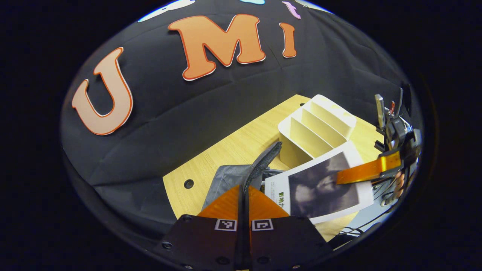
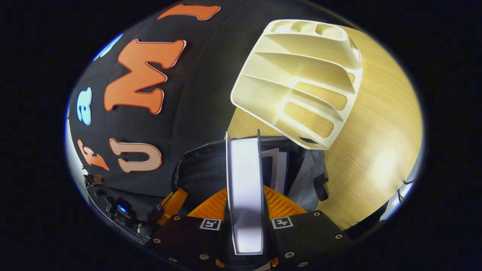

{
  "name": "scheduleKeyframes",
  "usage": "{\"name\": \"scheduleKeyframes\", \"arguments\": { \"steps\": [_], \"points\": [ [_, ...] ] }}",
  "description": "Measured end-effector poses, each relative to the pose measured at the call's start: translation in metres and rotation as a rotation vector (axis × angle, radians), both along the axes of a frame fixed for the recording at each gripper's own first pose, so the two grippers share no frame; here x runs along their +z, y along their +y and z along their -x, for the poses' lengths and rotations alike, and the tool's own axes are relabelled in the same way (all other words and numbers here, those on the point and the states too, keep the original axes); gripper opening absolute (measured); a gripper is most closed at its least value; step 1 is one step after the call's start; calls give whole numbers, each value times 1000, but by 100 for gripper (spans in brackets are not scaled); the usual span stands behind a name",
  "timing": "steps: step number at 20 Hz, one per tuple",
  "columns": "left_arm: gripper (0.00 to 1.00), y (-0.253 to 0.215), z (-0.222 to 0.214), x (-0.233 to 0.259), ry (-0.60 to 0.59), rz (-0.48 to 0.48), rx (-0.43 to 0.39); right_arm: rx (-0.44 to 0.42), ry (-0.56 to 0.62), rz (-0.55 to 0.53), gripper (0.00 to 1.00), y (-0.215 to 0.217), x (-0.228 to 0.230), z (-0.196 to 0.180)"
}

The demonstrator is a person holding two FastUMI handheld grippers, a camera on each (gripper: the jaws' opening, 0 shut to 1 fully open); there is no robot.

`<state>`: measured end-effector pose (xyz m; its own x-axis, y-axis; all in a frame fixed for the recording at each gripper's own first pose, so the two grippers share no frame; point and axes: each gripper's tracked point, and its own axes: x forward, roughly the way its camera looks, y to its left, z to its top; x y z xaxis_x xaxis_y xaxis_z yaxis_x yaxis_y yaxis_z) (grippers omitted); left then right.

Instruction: Open the schoolbag, grab two books from the bookshelf and put them into the schoolbag.

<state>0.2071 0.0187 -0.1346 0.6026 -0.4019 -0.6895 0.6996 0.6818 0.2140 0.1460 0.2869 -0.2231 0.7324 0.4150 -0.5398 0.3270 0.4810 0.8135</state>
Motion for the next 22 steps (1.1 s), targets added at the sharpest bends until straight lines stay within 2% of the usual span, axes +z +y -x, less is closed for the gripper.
{"name": "scheduleKeyframes", "arguments": {
  "steps": [5,8,14,15,16,17,18,21,22],
  "points": [
    [0,-6,13,10,-4,10,-23,-20,-3,-62,34,24,-26,-23],
    [0,-15,20,17,-1,38,-39,-28,-15,-52,34,39,-37,-39],
    [1,-26,23,23,-19,47,-50,-132,-21,-42,34,53,-51,-76],
    [1,-29,22,24,-26,45,-54,-136,-22,-34,24,58,-54,-80],
    [1,-31,20,26,-37,44,-57,-133,-12,-26,34,65,-59,-84],
    [7,-33,19,27,-44,38,-61,-119,3,-25,34,72,-66,-84],
    [0,-33,18,27,-50,32,-63,-97,20,-24,34,81,-71,-84],
    [0,-30,12,22,-44,32,-61,-57,66,-14,39,88,-76,-76],
    [6,-26,11,20,-41,32,-56,-54,92,6,42,84,-79,-73]
  ]
}}
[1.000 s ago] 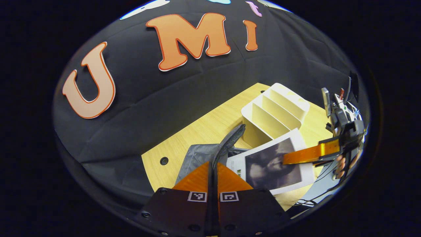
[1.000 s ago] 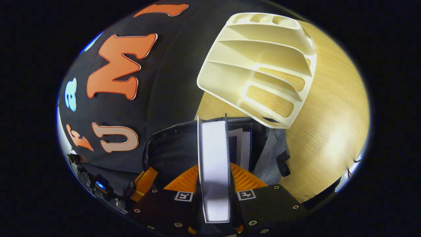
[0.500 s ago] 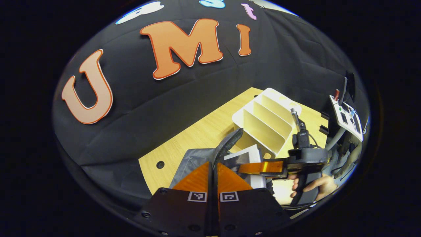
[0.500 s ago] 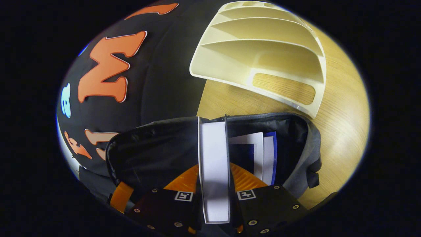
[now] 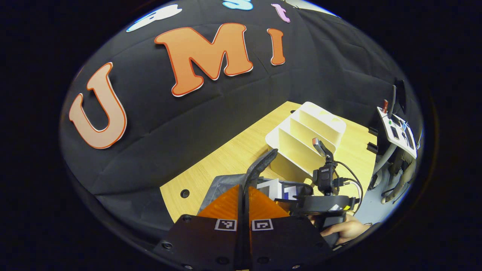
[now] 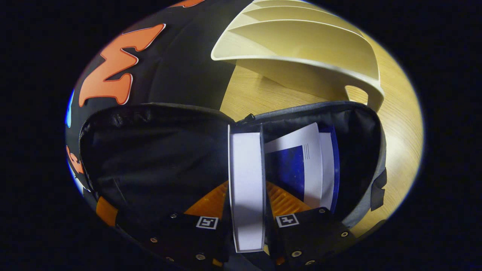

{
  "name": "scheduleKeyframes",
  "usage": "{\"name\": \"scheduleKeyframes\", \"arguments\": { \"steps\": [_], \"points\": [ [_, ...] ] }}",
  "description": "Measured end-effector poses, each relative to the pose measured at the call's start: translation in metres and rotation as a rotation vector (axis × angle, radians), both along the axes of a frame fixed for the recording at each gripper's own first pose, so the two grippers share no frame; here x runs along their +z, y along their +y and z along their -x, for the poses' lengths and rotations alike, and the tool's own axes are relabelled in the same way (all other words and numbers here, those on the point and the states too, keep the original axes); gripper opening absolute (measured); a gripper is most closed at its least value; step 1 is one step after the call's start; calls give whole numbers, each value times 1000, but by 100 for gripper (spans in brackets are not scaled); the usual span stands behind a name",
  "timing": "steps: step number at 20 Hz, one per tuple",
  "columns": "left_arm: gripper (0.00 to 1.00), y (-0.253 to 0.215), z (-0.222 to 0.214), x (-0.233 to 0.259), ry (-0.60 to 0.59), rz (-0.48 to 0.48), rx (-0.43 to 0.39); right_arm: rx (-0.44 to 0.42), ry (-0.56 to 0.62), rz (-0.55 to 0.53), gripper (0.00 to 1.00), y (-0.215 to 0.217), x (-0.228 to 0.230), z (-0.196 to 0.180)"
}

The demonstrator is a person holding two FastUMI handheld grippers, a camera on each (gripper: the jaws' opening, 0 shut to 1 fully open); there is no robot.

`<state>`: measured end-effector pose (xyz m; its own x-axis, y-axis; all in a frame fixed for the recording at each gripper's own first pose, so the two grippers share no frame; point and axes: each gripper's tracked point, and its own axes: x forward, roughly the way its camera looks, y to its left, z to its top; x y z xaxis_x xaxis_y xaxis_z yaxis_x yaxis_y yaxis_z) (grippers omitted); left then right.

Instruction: Open the schoolbag, grab two books from the bookshelf and put them into the schoolbag.

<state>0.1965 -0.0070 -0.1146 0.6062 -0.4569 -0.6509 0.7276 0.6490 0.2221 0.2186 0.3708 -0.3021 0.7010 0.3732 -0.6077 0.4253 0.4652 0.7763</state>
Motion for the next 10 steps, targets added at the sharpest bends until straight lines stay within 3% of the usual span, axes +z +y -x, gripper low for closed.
{"name": "scheduleKeyframes", "arguments": {
  "steps": [1,2,3,4,6,10],
  "points": [
    [0,4,-1,-3,6,-1,7,9,30,26,31,-8,-2,8],
    [1,7,-2,-7,16,1,10,19,43,44,36,-12,-4,13],
    [1,8,-2,-9,23,4,12,24,51,52,46,-14,-3,15],
    [1,9,-1,-12,29,4,9,28,56,61,80,-15,2,17],
    [1,10,2,-16,28,4,0,79,78,94,96,-19,6,27],
    [1,18,9,-24,38,19,17,162,57,139,98,-40,38,43]
  ]
}}
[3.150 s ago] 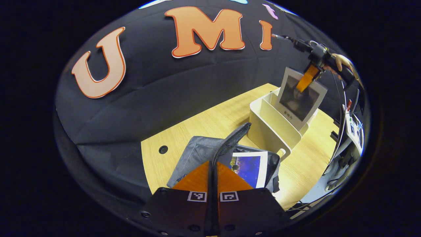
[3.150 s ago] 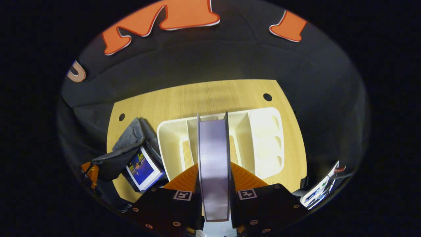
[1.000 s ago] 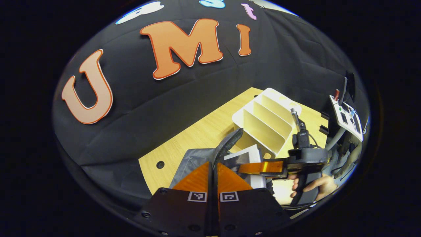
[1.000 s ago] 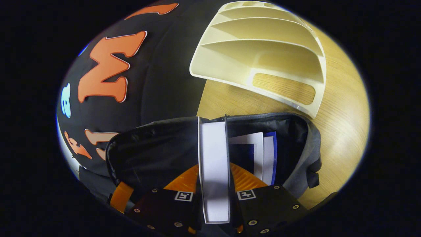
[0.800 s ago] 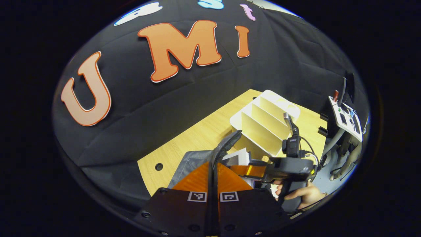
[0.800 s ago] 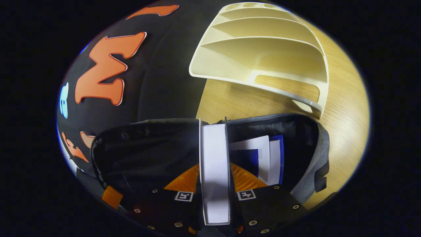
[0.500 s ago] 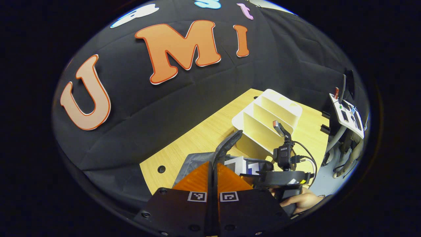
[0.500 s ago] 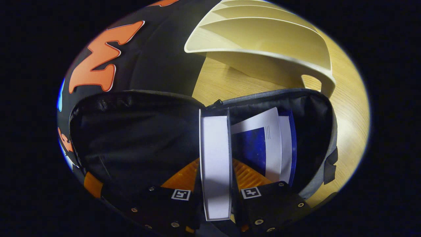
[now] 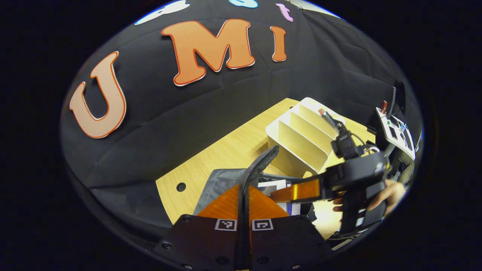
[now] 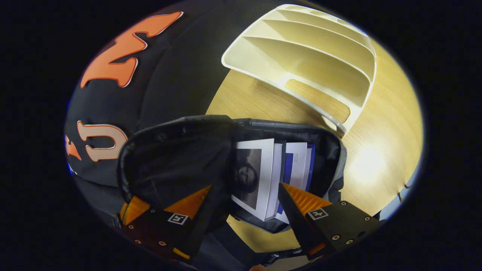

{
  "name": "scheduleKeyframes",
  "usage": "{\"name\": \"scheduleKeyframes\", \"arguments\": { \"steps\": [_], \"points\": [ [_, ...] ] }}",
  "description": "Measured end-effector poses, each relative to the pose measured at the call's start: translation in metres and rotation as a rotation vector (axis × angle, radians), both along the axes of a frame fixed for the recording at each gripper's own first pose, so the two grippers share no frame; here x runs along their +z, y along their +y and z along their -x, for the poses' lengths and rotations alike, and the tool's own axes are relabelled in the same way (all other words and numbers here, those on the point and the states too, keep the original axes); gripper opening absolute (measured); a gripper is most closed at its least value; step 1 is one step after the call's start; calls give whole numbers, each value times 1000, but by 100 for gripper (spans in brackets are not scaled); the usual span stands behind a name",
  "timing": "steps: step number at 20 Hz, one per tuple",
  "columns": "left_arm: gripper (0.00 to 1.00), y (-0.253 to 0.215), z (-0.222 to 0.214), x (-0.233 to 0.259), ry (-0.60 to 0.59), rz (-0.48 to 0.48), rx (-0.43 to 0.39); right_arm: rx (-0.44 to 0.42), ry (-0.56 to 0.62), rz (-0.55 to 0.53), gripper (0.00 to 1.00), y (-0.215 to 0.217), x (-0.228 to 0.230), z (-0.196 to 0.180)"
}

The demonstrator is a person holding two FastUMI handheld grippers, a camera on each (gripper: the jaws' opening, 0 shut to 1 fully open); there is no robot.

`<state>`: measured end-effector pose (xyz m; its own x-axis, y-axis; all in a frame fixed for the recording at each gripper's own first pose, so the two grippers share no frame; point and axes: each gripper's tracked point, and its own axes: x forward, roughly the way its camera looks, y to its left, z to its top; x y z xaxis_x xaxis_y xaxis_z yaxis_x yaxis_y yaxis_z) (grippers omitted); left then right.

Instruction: Open the schoolbag, grab two books from the bookshelf and put them into the schoolbag.

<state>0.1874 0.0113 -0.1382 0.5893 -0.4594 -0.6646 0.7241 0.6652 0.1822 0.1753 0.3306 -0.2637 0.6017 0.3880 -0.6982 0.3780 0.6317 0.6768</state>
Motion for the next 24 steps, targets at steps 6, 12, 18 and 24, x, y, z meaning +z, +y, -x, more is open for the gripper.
{"name": "scheduleKeyframes", "arguments": {
  "steps": [6,12,18,24],
  "points": [
    [1,5,16,-9,41,46,50,59,0,124,98,-68,23,38],
    [57,2,37,-21,87,76,95,130,37,232,99,-124,26,64],
    [100,-4,61,-35,117,59,174,229,68,310,98,-169,27,65],
    [100,-32,88,-7,66,115,295,348,52,393,99,-220,29,57]
  ]
}}
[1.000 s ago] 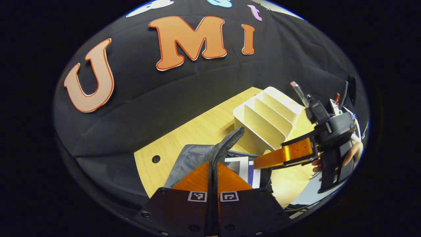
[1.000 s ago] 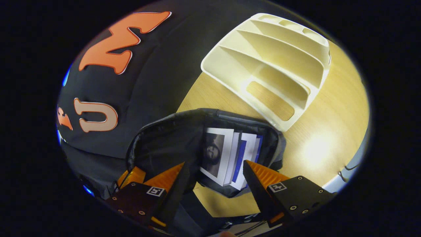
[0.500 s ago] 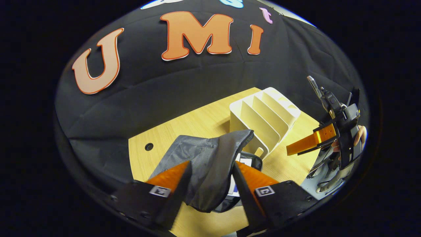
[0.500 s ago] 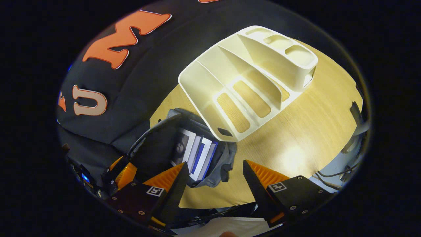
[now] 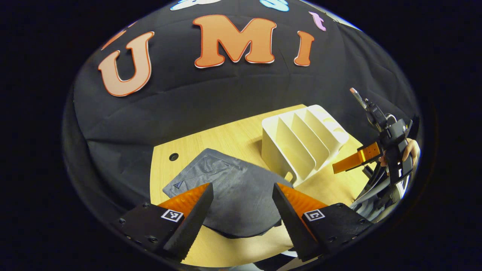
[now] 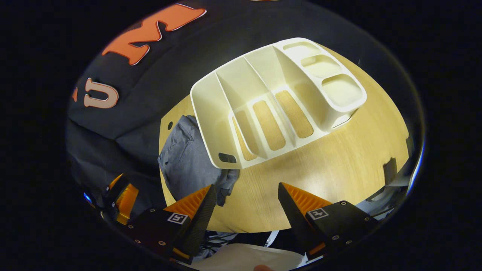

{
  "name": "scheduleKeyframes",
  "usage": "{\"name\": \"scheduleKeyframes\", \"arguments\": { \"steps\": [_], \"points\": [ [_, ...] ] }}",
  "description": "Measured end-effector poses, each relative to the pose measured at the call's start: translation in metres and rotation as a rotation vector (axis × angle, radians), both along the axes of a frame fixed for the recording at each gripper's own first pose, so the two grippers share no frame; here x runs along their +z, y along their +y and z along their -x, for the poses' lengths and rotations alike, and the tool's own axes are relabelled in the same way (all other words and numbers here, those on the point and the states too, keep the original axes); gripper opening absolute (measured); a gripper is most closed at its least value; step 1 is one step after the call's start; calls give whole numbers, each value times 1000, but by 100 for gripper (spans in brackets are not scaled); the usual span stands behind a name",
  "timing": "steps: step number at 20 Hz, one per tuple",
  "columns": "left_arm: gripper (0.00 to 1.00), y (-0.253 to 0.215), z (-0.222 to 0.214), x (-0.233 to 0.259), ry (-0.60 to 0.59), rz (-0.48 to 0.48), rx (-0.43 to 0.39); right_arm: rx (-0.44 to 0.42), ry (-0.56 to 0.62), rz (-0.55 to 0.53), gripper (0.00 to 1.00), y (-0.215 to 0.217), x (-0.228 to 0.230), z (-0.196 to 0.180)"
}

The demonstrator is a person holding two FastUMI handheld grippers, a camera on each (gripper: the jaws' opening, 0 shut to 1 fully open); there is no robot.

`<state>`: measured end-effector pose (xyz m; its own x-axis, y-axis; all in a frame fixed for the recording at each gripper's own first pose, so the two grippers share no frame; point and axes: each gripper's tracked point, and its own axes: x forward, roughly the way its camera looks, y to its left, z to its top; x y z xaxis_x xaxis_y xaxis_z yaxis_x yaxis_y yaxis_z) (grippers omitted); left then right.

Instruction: Open the schoolbag, grab two books from the bookshelf and put them into the schoolbag.

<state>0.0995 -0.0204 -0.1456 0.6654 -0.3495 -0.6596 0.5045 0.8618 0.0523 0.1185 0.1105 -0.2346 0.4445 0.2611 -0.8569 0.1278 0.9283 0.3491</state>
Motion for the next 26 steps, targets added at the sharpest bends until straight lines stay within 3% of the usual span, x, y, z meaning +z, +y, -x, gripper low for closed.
{"name": "scheduleKeyframes", "arguments": {
  "steps": [5,12,17,20,26],
  "points": [
    [100,-31,9,24,-79,86,176,109,-86,77,98,-45,29,-15],
    [100,-73,15,100,-282,191,300,154,-416,151,98,-86,133,-51],
    [99,-89,14,142,-411,258,321,130,-713,246,98,-108,207,-54],
    [99,-91,17,152,-455,249,315,80,-847,277,98,-118,237,-50],
    [99,-100,26,150,-462,278,271,-10,-958,321,97,-131,260,-42]
  ]
}}
